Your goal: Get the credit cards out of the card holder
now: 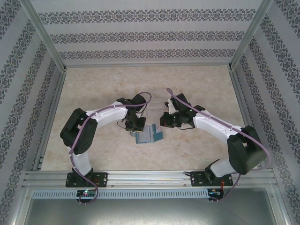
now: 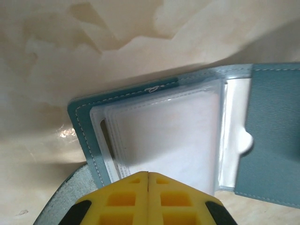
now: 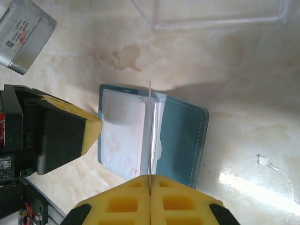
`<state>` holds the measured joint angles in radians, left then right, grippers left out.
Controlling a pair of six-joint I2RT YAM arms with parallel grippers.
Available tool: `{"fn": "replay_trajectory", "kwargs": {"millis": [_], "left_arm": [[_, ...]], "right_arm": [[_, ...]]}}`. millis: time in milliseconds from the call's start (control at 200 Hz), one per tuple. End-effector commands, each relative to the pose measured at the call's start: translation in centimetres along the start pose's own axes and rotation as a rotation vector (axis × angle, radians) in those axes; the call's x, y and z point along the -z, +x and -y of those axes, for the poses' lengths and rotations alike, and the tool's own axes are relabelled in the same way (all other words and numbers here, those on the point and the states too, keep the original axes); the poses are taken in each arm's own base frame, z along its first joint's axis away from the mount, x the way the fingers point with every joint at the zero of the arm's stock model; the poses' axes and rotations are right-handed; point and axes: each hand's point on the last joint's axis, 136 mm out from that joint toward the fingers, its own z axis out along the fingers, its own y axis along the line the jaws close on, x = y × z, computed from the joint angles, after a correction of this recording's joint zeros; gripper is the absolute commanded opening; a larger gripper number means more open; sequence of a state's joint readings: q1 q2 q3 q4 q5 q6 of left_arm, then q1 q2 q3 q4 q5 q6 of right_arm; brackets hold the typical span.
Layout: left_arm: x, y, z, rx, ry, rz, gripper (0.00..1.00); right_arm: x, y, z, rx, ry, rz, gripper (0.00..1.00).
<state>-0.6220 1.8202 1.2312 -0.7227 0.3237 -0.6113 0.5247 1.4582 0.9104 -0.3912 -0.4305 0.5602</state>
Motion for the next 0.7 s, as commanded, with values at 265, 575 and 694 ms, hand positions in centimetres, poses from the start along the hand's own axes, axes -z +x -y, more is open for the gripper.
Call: {"fn": "replay_trajectory", "kwargs": {"millis": [265, 575, 694], "left_arm": [[2.3, -0.4, -0.6, 0.011, -0.016, 0.068, 0.04], [2.2, 0.0, -1.8, 0.035, -0.022, 0.069, 0.04], [2.2, 0.0, -2.4, 0.041, -0.030, 0.077, 0.05]], "right_arm": [[2.5, -4.2, -0.6, 0.441, -0.001, 0.020, 0.00], [3.0, -7.5, -0.3, 0.876, 0.071, -0.057, 0.00], [3.2, -8.1, -1.0, 1.084, 0.060, -0.083, 0.00]]}}
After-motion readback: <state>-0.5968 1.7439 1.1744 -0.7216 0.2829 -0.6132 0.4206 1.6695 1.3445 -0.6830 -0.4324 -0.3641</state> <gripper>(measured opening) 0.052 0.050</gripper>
